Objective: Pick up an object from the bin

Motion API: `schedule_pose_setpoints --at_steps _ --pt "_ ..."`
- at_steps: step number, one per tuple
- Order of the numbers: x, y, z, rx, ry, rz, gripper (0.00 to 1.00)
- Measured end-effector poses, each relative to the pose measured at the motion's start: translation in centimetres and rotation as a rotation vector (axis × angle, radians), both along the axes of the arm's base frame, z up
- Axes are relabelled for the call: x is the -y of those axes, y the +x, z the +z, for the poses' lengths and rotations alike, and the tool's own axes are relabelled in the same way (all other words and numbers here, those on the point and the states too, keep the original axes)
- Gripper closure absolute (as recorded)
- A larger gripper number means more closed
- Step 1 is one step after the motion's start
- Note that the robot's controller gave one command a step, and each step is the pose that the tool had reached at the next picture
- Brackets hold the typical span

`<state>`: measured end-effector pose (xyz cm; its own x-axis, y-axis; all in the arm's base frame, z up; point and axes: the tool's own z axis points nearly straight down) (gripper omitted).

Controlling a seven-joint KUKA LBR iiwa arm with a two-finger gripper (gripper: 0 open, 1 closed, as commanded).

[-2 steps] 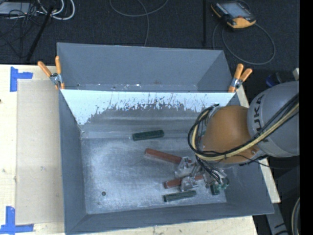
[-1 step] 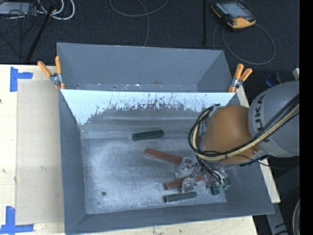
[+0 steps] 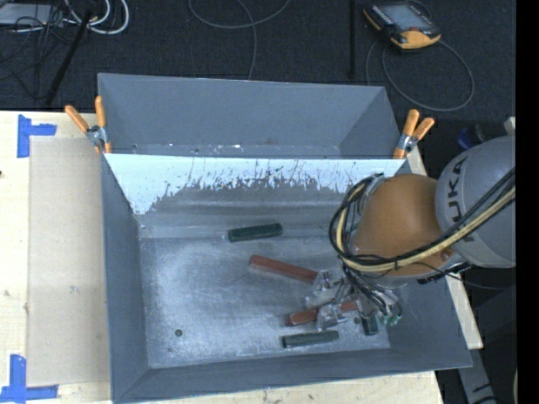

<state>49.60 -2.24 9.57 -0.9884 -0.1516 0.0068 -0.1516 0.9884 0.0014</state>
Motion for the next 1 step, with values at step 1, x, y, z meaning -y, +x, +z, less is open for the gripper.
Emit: schedule_pose_setpoints --at_steps 1 --pt "-0.05 0.07 2.03 0.0 0.0 0.0 1.0"
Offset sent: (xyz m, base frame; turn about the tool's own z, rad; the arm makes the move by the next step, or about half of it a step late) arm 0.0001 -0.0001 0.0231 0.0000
